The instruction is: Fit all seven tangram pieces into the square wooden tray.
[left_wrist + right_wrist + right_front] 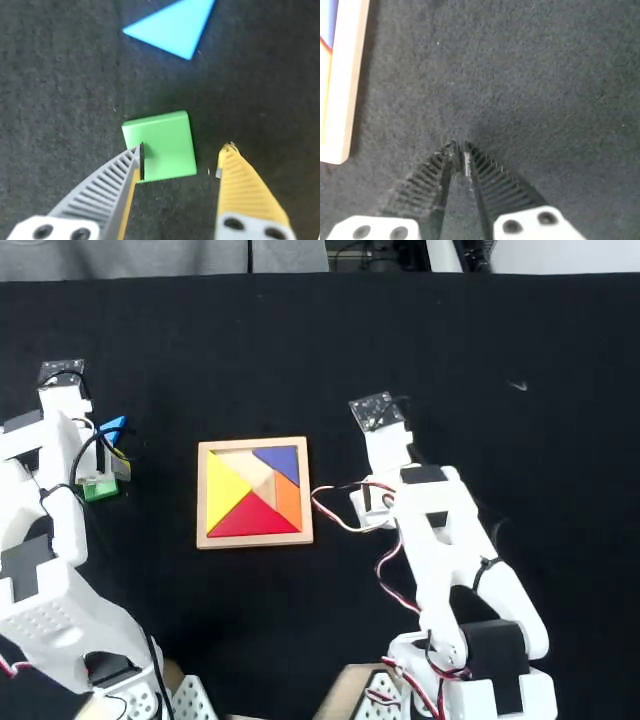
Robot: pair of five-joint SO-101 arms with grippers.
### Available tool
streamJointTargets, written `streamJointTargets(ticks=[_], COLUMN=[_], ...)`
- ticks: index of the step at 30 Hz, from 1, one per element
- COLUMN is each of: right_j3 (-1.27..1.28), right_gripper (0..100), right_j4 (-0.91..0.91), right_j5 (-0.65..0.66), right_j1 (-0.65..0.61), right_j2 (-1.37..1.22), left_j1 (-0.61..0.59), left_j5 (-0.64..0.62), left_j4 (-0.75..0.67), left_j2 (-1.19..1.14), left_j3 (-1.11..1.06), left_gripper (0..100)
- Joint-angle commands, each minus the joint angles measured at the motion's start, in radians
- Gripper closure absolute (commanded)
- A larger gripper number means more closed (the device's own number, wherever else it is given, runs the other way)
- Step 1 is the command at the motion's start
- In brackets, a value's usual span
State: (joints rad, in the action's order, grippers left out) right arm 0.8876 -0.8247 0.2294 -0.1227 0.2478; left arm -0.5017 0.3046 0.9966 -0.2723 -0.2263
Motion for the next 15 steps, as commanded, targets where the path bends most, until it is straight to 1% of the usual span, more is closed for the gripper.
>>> streamJointTargets(ticks=[1, 5, 15], right_j3=[-0.048, -0.048, -0.048], right_gripper=[98.7, 98.7, 98.7], right_j4=[-0.005, -0.005, -0.005], right_j5=[0.002, 0.002, 0.002], right_j1=[-0.015, -0.015, -0.017], right_j2=[0.005, 0.005, 0.005], left_j1=[0.001, -0.016, -0.035], left_j5=[-0.052, -0.081, -0.089], left_j4=[-0.034, -0.025, -0.014], left_j2=[0.008, 0.008, 0.015], left_j3=[0.01, 0.008, -0.035], left_gripper=[75, 75, 75])
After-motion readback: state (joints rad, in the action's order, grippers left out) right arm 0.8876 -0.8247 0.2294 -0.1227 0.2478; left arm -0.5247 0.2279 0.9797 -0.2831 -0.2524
